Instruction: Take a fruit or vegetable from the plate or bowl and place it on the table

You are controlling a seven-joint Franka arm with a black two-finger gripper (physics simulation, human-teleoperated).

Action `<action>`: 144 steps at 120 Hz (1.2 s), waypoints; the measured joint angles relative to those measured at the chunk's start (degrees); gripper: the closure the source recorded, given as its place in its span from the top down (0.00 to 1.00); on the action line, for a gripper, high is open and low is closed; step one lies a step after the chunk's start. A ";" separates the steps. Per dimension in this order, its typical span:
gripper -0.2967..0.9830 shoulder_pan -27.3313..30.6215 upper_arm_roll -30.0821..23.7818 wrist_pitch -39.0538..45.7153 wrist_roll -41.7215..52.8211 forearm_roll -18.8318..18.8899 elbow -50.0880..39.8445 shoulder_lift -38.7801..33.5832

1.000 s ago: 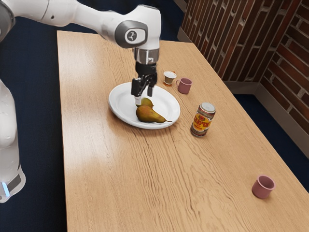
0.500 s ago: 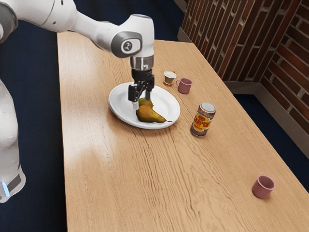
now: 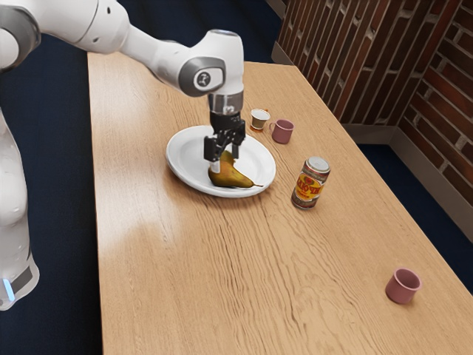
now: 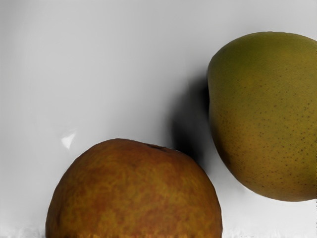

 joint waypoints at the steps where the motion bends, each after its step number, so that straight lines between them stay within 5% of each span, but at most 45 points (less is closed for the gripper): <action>1: 0.77 0.01 -0.04 0.03 0.03 -0.06 0.02 0.01; 118: 0.76 1.37 -1.73 1.65 1.87 -7.20 -4.87 -1.82; 144: 0.54 1.47 -1.67 1.69 2.10 -8.49 -4.77 -1.90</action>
